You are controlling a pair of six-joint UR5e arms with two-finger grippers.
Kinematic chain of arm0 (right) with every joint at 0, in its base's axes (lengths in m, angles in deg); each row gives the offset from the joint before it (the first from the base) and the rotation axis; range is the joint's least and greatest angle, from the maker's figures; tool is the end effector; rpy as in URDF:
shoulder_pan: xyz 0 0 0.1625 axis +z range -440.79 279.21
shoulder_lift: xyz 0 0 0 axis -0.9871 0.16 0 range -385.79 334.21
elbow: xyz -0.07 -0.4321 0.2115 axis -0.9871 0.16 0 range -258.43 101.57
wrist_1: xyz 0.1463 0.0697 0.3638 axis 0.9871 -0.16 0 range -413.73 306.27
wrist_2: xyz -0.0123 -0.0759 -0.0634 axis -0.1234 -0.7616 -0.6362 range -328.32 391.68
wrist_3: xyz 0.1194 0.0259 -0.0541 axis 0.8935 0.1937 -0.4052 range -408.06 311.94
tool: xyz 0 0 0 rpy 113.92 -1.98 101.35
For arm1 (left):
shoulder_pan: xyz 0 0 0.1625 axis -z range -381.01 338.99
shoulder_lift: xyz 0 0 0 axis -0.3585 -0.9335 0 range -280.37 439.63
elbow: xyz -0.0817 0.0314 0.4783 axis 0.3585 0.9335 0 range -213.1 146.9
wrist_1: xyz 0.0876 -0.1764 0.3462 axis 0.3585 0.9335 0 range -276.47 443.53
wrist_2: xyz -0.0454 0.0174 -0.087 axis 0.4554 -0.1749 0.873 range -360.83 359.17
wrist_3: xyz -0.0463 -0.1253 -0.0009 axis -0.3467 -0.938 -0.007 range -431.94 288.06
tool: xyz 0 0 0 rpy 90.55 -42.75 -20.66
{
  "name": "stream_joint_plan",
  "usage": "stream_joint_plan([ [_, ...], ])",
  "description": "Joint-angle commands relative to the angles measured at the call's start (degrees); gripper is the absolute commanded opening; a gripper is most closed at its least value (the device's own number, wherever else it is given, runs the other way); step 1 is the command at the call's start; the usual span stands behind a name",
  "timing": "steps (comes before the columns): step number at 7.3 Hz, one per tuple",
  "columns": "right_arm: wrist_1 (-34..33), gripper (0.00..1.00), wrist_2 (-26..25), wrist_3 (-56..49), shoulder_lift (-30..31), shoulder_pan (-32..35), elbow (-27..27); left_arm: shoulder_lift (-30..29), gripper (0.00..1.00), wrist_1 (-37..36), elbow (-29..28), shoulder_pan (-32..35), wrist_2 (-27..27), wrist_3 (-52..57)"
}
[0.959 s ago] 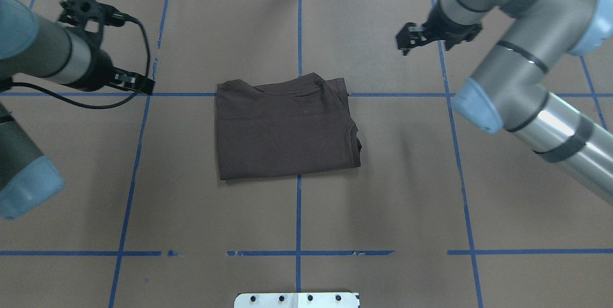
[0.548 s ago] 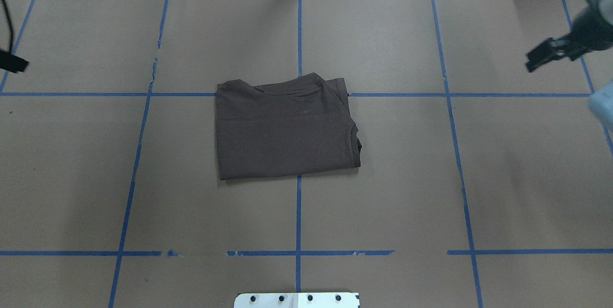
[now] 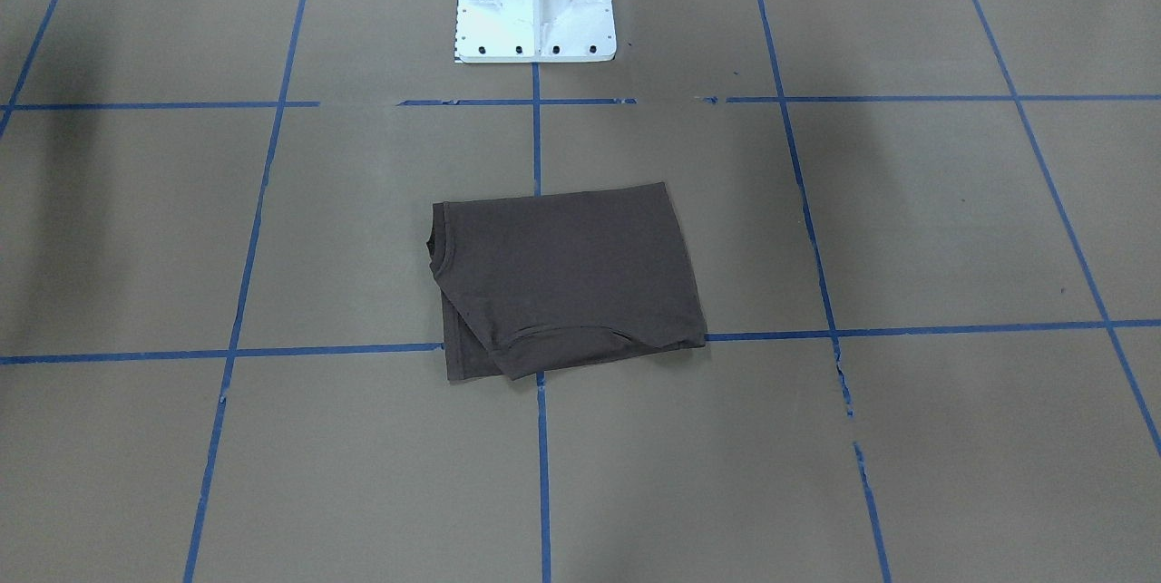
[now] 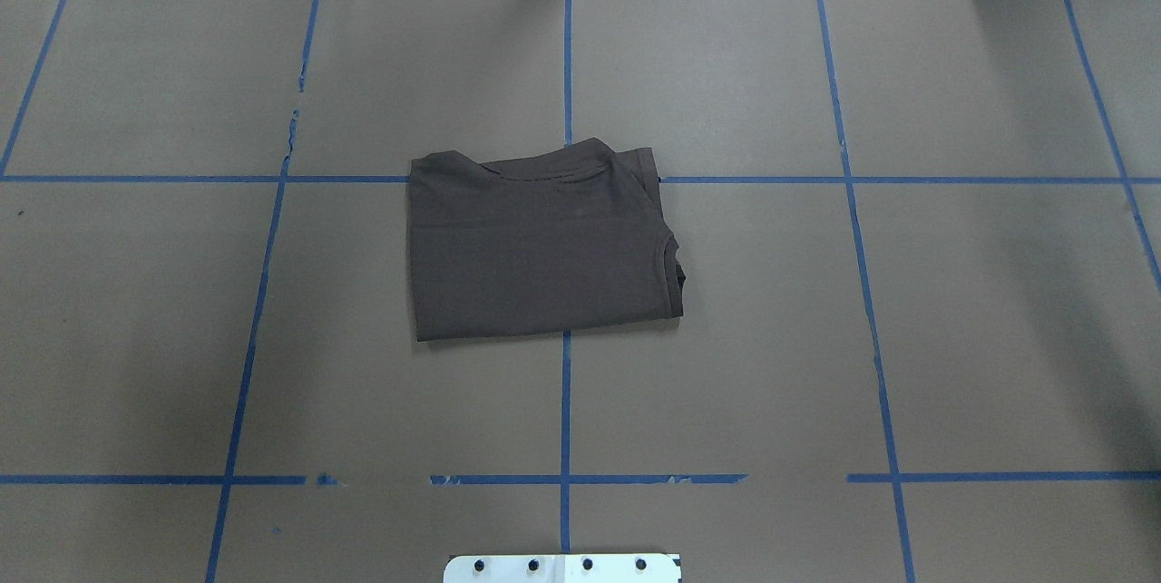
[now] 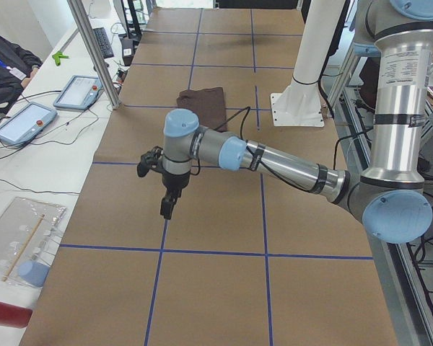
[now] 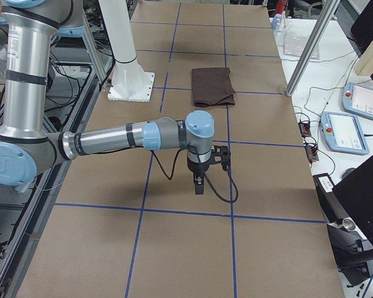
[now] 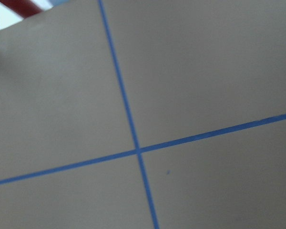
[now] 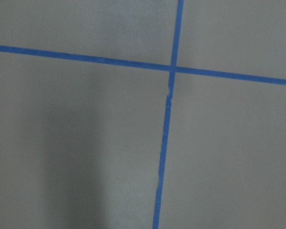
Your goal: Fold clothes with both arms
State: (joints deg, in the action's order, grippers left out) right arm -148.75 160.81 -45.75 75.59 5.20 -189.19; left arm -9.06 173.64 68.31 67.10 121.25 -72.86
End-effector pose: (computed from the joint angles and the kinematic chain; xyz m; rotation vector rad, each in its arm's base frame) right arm 0.0222 -0.3841 0.6737 0.0354 -0.6857 -0.0542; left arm -0.0466 -0.4783 0.6766 0.1597 0.5624 0.0664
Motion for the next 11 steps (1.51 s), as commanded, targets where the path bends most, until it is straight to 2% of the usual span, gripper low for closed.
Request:
stream_joint_plan([
  [1, 0.27, 1.0, 0.77, -0.29, 4.88, 1.46, -0.42, 6.81, 1.0, 0.94, -2.1, 4.09, 10.9, 2.14],
  [2, 0.27, 1.0, 0.78, 0.23, 4.89, 1.46, 0.27, 7.91, 1.0, 0.78, -1.83, 4.1, 13.95, 4.06],
  [7, 0.45, 1.0, 2.01, 0.33, 4.53, 1.37, 0.28, 7.74, 1.0, 0.25, -0.07, 4.1, 13.63, 3.99],
  [11, 0.45, 1.0, 2.01, 0.41, 4.45, 1.46, 0.19, 7.74, 1.0, 0.69, -1.39, 3.74, 12.75, 3.9],
])
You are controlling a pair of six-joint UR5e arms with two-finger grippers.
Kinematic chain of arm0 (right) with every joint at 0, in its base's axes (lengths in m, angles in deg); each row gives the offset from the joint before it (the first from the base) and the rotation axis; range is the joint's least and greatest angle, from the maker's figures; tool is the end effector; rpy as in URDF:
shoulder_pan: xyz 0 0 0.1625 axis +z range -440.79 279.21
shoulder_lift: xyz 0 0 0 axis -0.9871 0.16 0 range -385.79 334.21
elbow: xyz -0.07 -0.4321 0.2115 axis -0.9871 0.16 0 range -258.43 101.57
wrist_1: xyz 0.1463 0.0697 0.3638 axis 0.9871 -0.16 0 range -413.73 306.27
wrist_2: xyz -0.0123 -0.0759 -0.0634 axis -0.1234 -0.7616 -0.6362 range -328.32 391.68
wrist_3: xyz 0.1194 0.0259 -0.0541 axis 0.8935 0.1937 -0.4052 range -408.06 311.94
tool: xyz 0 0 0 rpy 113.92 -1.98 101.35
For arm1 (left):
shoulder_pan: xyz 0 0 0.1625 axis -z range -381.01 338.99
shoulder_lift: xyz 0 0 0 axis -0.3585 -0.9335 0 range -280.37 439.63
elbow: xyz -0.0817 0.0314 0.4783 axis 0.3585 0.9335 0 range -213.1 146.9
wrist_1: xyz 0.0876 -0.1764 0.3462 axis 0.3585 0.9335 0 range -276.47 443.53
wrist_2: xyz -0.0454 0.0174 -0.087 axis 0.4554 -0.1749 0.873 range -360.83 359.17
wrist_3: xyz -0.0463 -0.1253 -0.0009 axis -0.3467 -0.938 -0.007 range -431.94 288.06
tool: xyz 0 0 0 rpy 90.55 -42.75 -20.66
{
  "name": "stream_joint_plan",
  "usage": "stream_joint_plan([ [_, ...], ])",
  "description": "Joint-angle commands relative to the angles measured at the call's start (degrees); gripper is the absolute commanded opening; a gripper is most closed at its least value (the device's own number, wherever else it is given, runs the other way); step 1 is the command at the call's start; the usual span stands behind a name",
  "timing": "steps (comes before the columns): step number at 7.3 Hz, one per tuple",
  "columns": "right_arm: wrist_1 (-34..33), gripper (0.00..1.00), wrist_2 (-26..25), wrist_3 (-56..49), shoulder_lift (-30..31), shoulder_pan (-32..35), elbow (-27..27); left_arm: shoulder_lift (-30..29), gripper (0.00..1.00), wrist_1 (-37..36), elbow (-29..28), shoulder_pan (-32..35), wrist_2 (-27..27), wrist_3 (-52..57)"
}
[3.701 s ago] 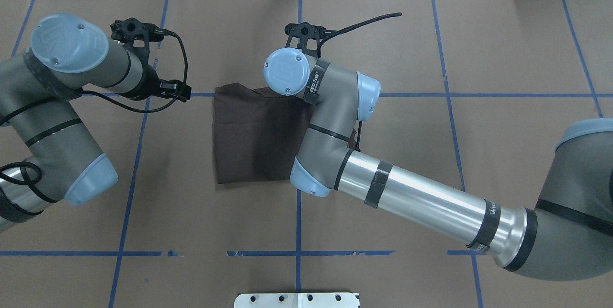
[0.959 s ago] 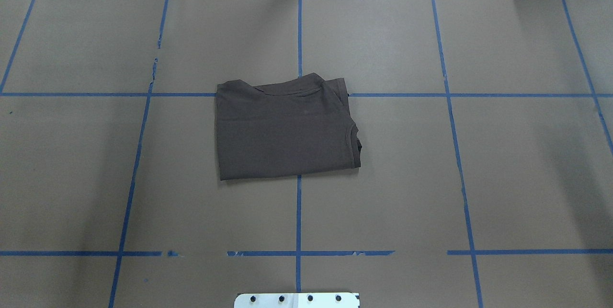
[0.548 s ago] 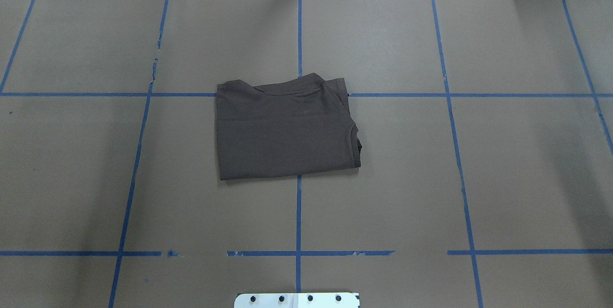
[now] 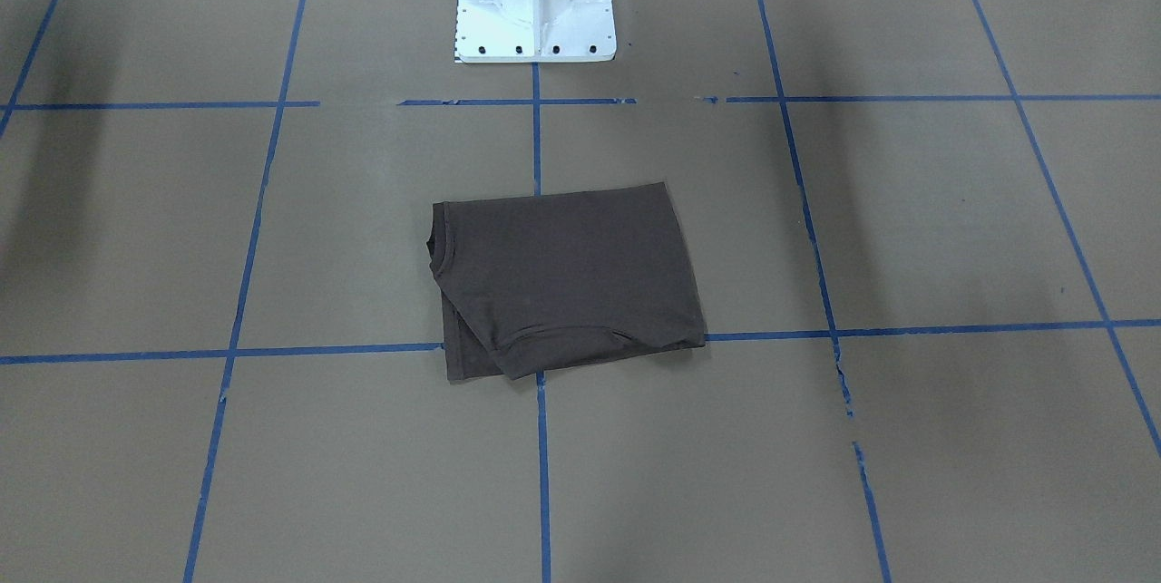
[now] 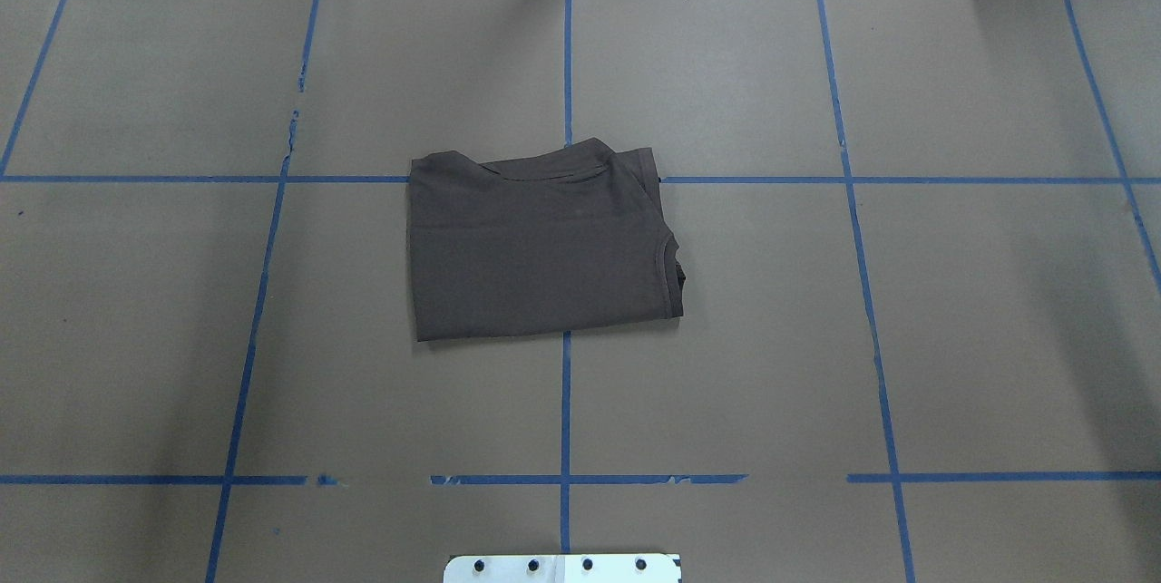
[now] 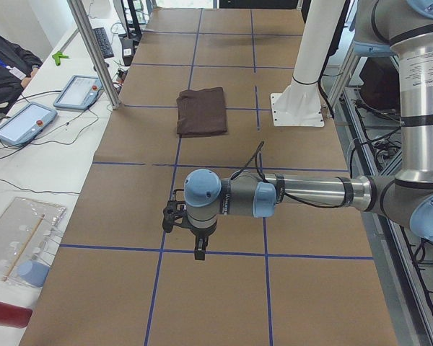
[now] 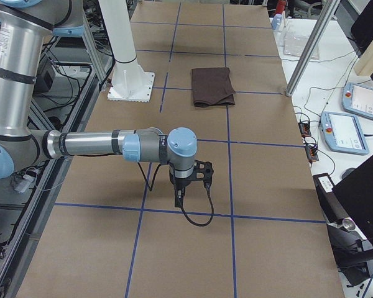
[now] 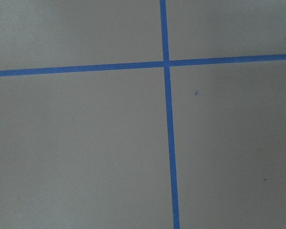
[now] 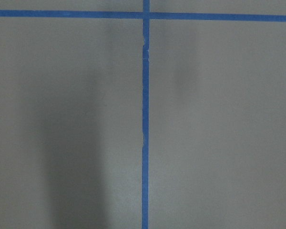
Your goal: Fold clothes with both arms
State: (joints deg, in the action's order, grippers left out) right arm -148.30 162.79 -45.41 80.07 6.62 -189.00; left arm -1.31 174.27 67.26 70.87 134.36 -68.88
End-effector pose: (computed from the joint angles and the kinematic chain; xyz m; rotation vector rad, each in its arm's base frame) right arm 0.0300 -0.3428 0.6998 -0.0305 -0.7169 0.0004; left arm -0.0517 -0.4001 0.7247 0.0676 0.7864 0.0337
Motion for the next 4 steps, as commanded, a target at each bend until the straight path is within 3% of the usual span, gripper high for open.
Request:
stream_joint_plan([
  [1, 0.0, 1.0, 0.03, -0.01, -0.03, -0.05, 0.0, 0.0, 1.0, -0.11, -0.16, -0.03, -0.45, -0.07],
  [4, 0.0, 1.0, 0.11, 0.07, -0.21, 0.03, 0.0, 0.18, 1.0, -0.03, -0.6, -0.03, -0.36, -0.07],
])
